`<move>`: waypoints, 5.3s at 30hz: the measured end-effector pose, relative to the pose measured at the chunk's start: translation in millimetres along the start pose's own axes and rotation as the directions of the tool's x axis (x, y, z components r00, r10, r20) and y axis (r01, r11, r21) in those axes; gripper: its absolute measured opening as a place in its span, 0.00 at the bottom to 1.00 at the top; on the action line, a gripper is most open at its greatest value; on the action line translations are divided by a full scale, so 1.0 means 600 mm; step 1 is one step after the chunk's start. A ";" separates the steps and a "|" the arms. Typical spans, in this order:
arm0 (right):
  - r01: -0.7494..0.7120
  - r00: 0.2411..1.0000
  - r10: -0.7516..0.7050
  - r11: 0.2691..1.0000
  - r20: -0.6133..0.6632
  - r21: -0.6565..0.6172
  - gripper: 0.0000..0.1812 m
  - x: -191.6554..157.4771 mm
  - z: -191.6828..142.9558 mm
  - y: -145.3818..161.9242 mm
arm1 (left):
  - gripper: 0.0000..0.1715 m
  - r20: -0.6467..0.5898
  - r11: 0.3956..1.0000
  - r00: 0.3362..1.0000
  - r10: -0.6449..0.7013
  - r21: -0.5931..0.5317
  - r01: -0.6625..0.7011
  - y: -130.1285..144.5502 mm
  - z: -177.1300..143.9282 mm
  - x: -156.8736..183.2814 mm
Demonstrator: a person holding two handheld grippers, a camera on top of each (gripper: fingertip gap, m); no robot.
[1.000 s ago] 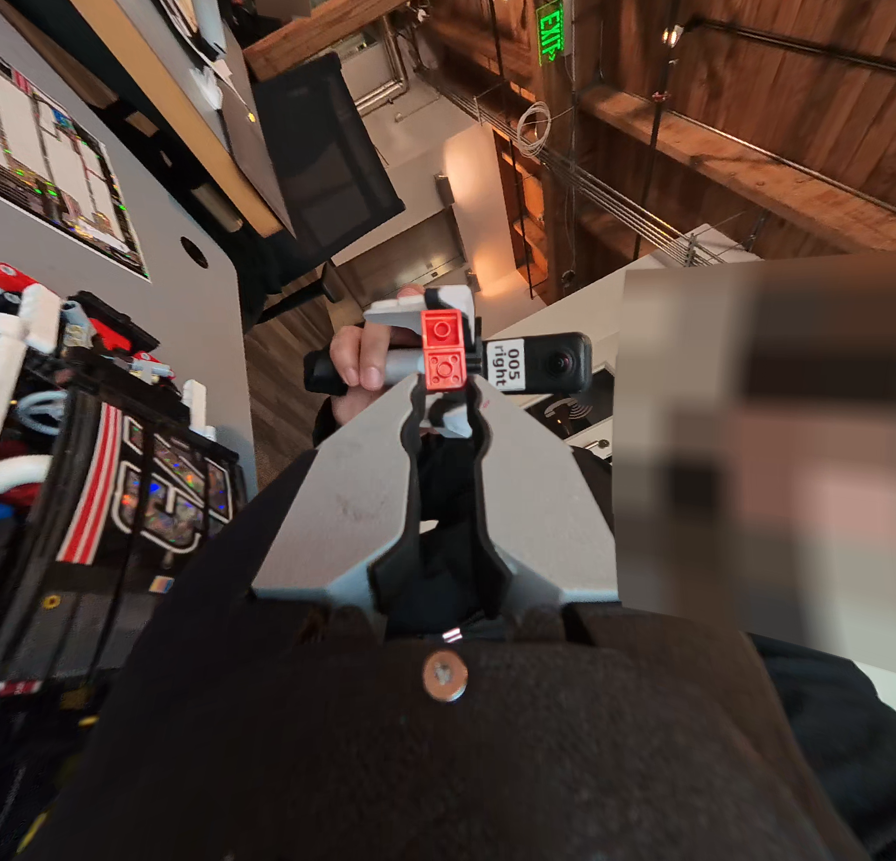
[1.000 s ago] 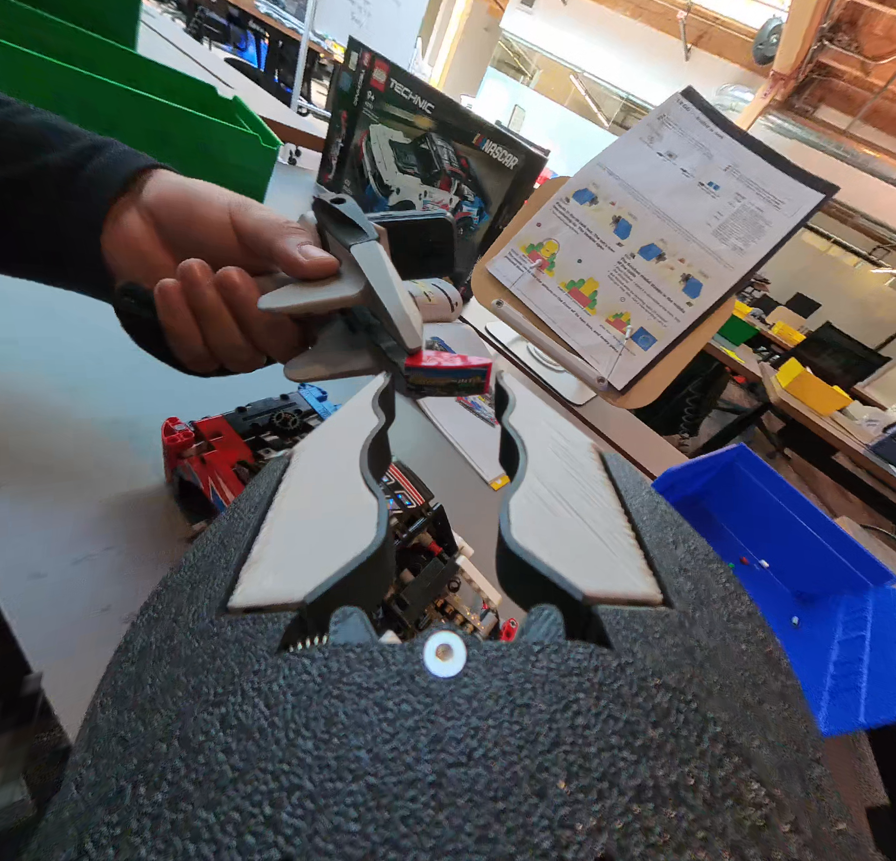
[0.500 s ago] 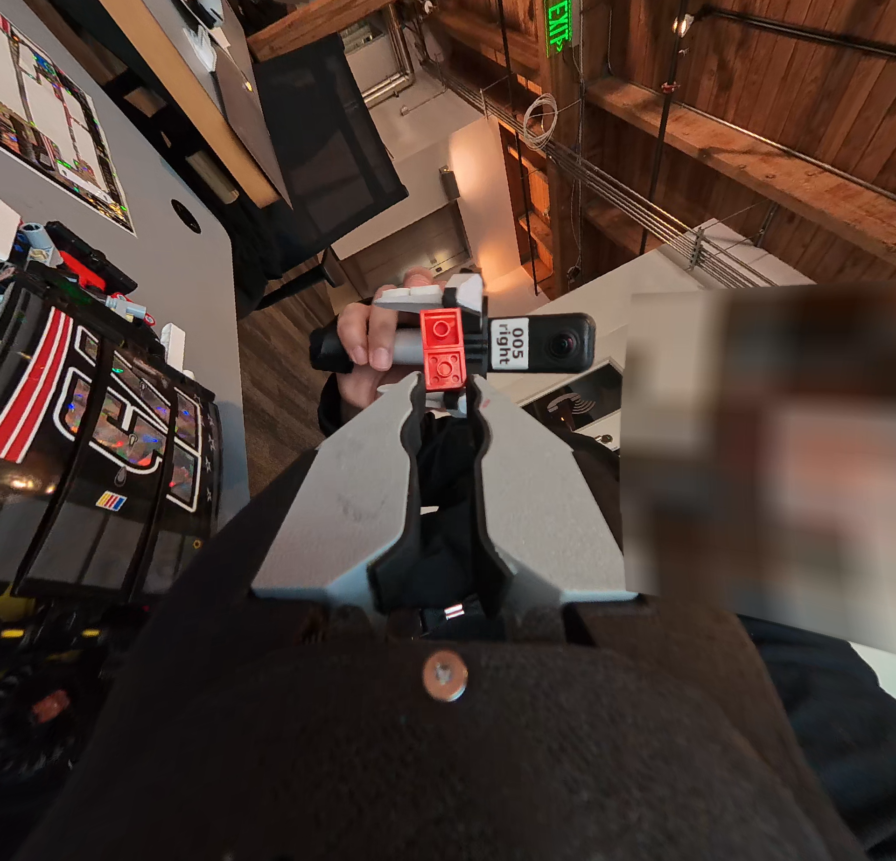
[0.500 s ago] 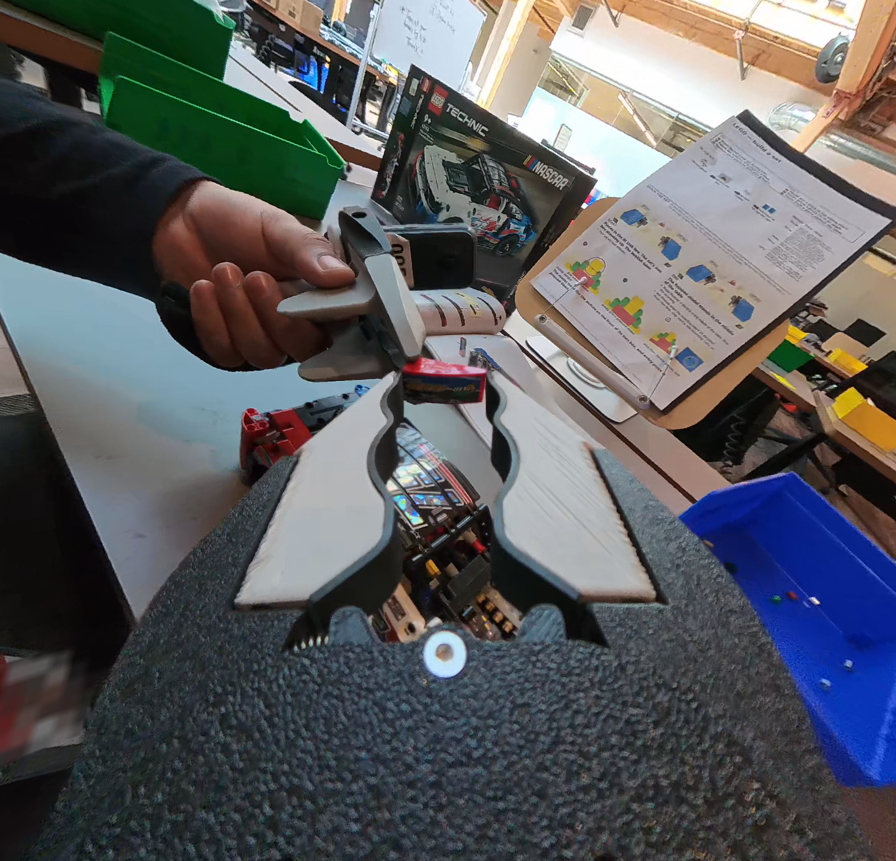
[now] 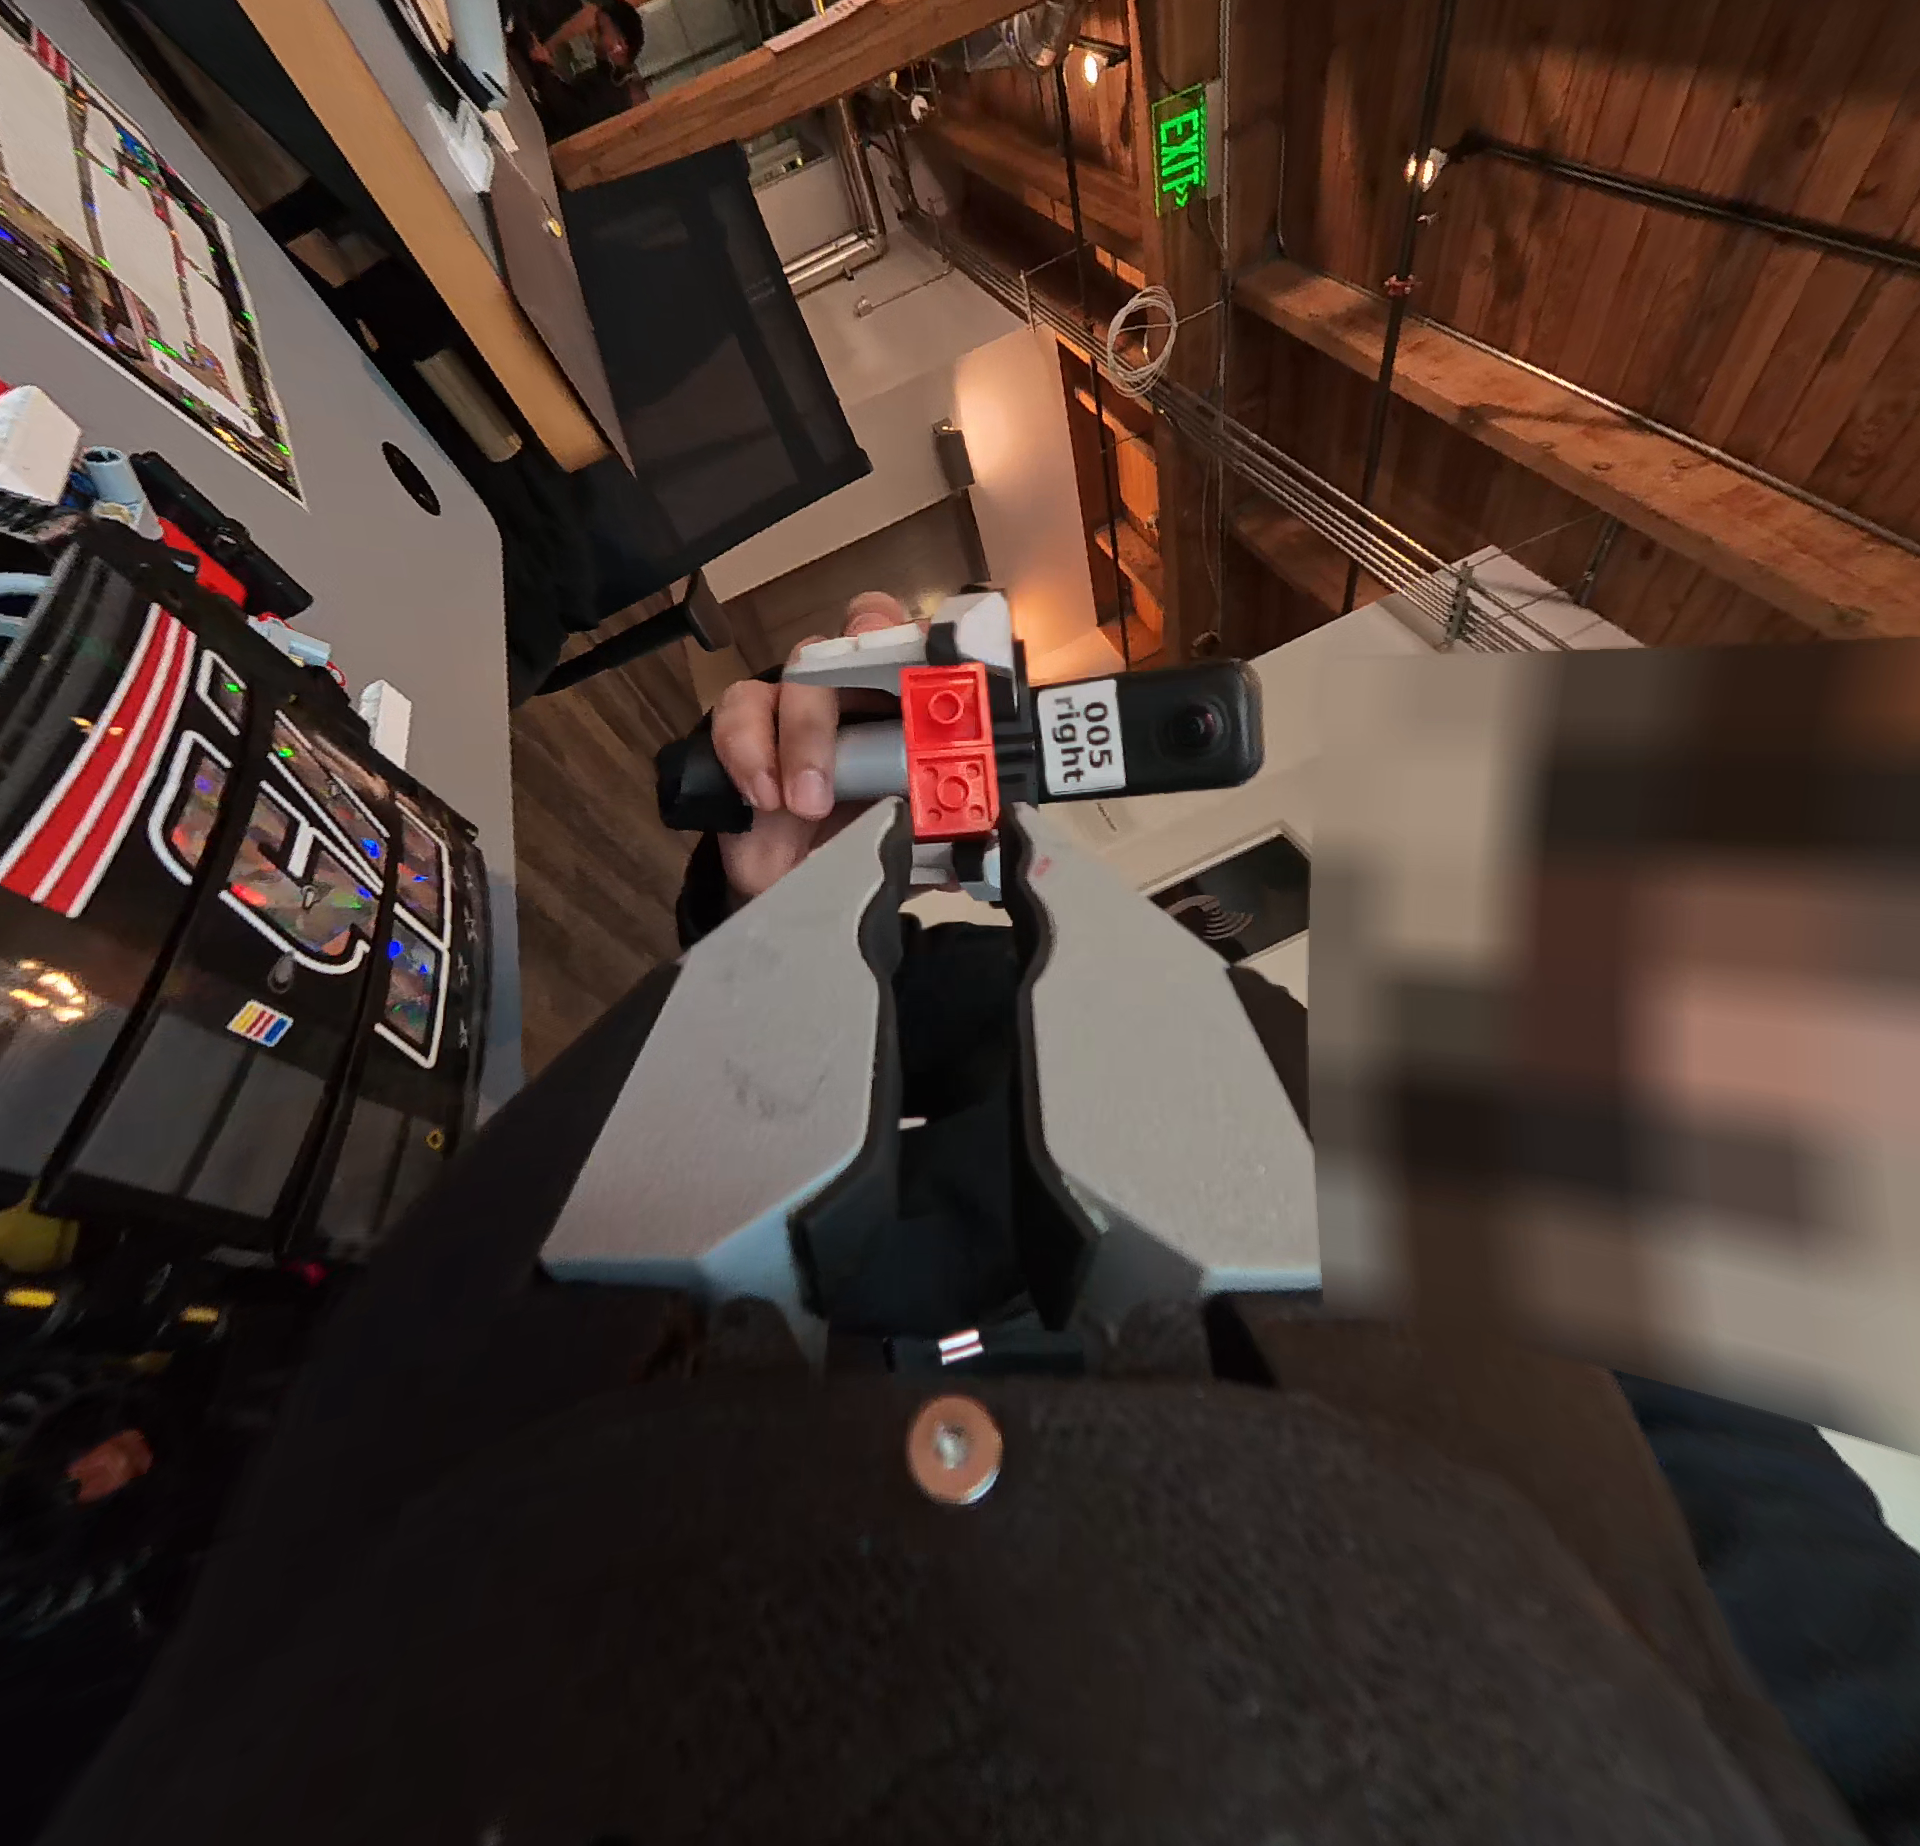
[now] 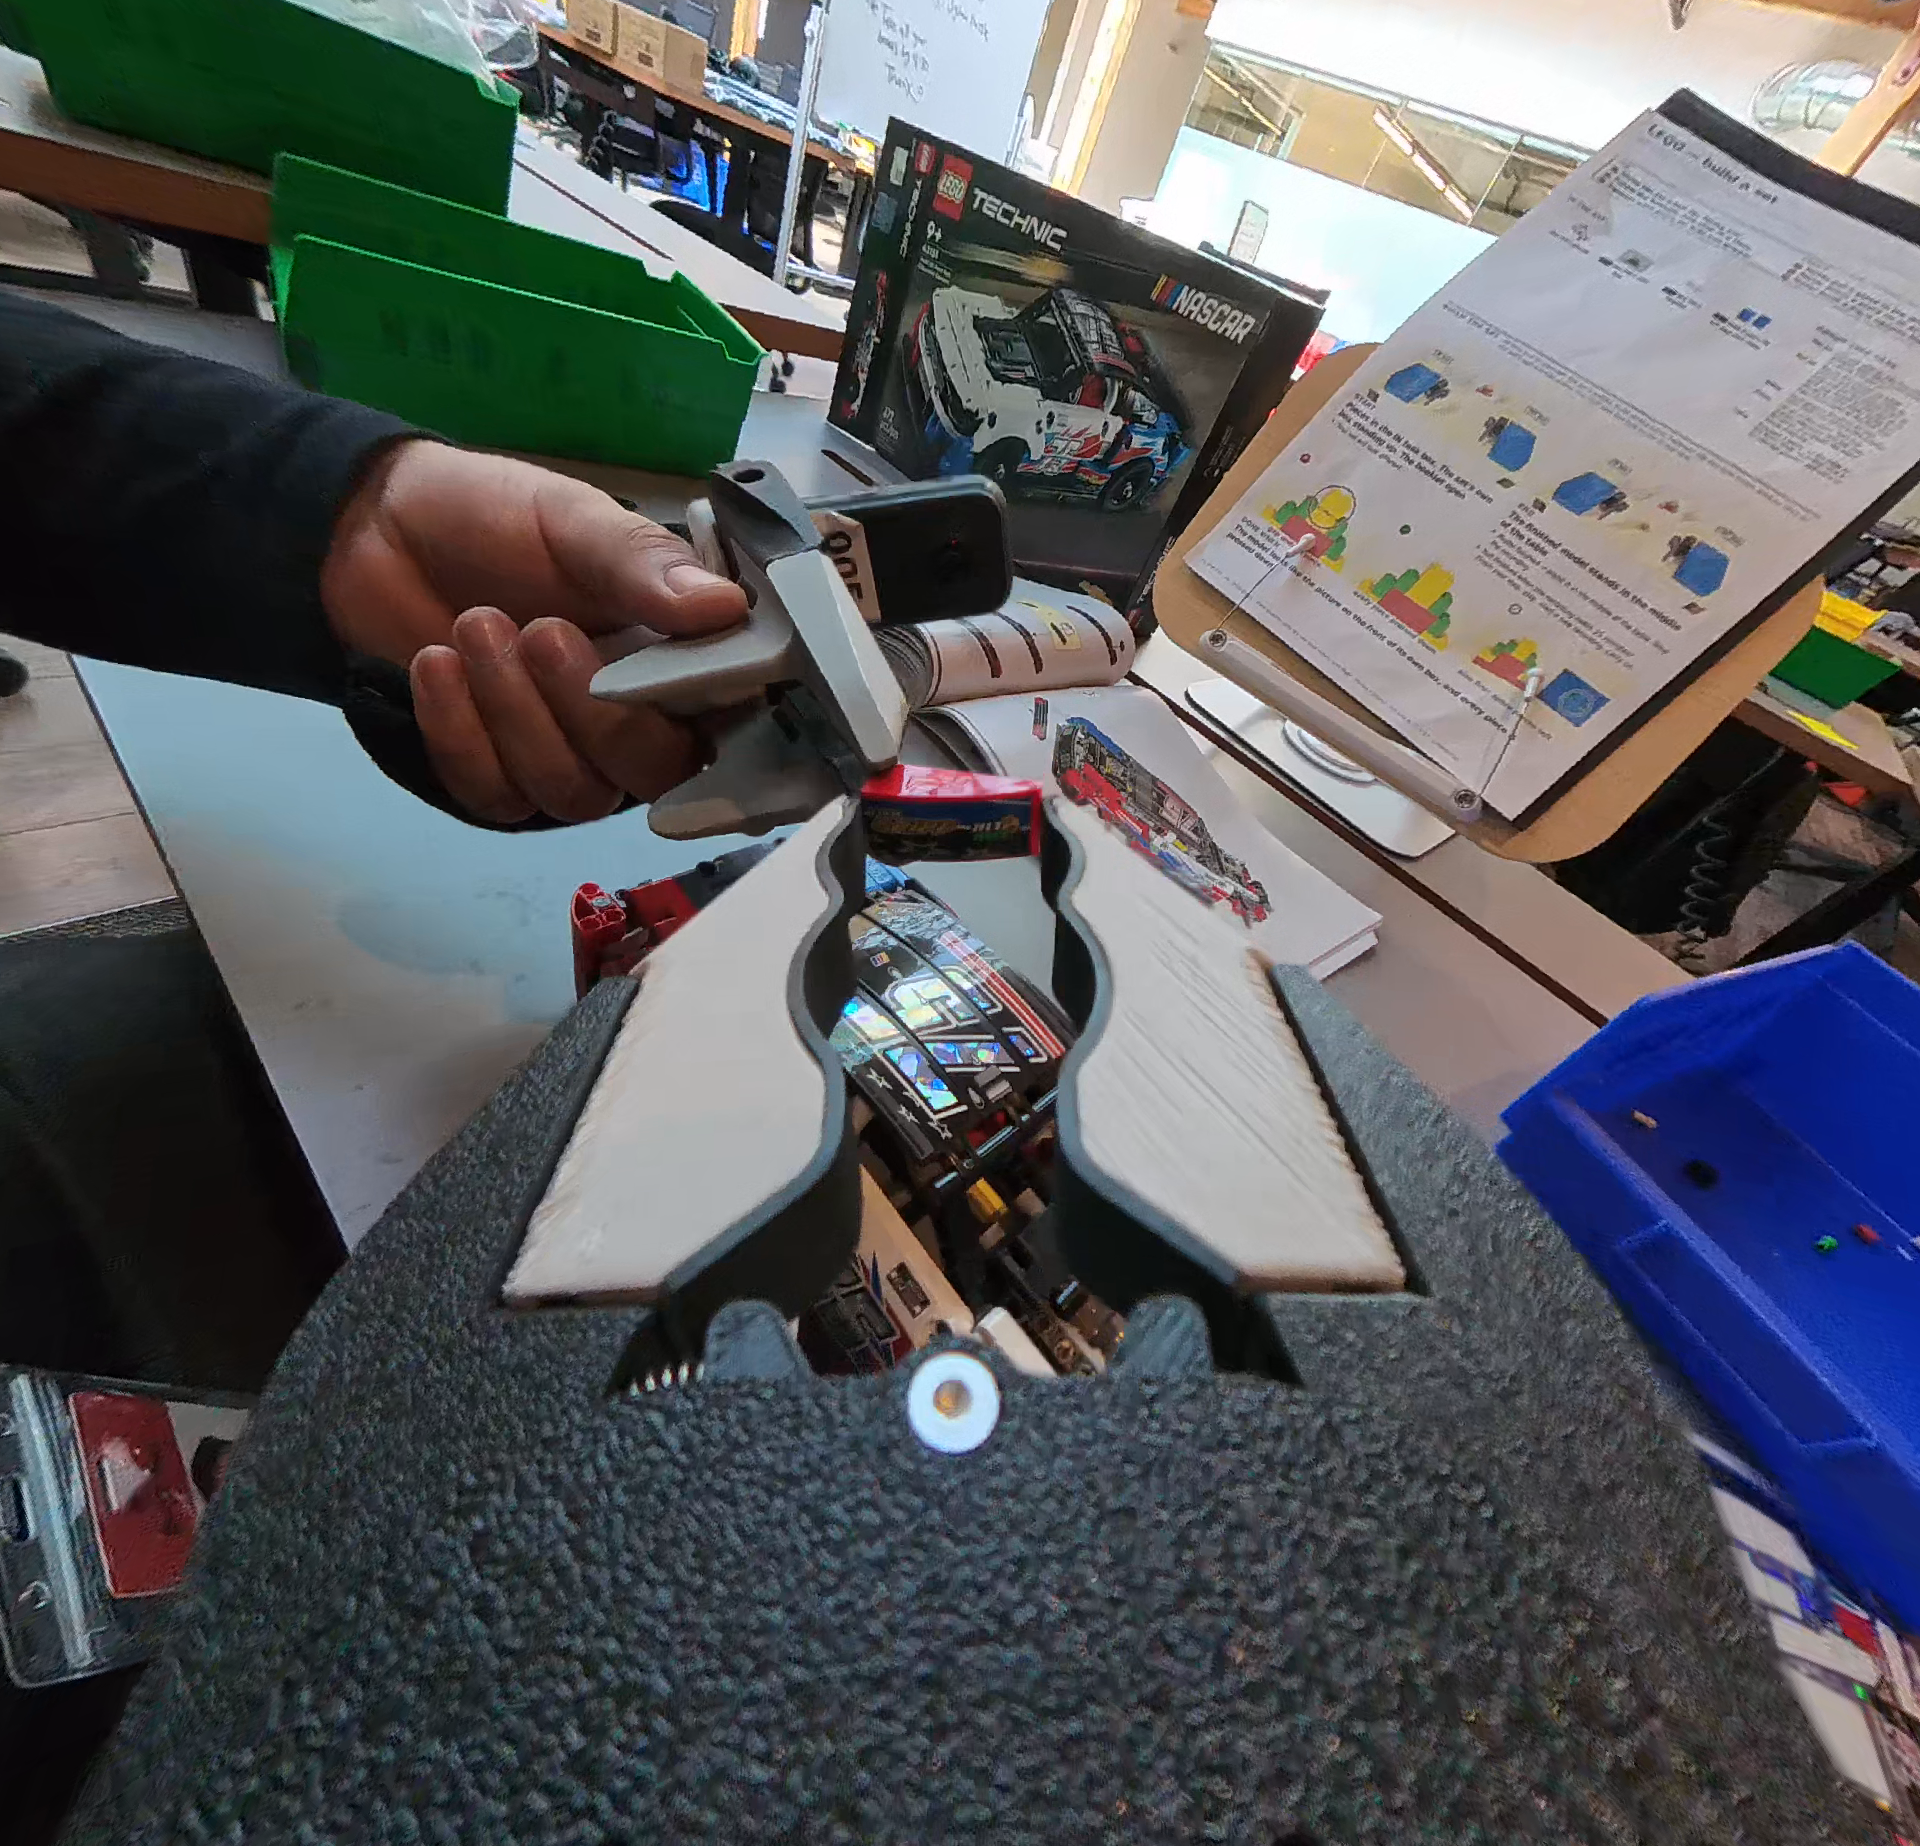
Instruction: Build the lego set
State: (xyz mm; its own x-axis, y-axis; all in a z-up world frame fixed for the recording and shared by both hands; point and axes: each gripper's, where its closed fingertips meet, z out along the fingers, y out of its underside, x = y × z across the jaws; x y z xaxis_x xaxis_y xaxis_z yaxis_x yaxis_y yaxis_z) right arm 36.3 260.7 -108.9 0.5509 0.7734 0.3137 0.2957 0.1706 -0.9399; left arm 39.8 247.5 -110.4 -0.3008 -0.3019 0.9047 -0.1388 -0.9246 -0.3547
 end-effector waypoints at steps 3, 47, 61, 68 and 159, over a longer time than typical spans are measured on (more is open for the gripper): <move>-0.035 0.999 0.035 0.999 -0.003 -0.008 0.18 0.003 0.003 0.005 | 0.10 0.043 1.000 0.999 0.025 0.007 -0.026 -0.006 -0.003 -0.006; -0.250 0.922 0.181 0.954 -0.341 -0.168 0.19 -0.142 -0.104 0.155 | 0.30 0.500 0.684 0.468 0.729 -0.566 -0.460 0.155 -0.047 -0.048; -0.352 0.854 0.221 0.912 -0.470 -0.211 0.19 -0.137 -0.071 0.193 | 0.66 0.564 0.602 0.215 0.798 -0.764 -0.232 0.064 -0.089 -0.144; -0.380 0.827 0.249 0.908 -0.503 -0.175 0.18 -0.136 -0.052 0.209 | 0.71 0.414 0.395 -0.074 0.907 -0.900 -0.186 0.068 -0.092 -0.173; -0.449 0.843 0.294 0.845 -0.451 -0.290 0.05 -0.118 -0.019 0.228 | 0.62 0.228 0.465 0.589 0.776 -0.837 -0.288 0.002 -0.073 -0.183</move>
State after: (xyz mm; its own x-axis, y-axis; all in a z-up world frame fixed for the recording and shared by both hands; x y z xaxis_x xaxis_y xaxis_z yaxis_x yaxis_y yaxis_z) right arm 46.9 222.4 -258.0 0.9030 0.4268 0.0493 0.2287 -0.3805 -0.8961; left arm 31.1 289.6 -220.6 -0.0690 -0.9478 0.3113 -0.7676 -0.1489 -0.6234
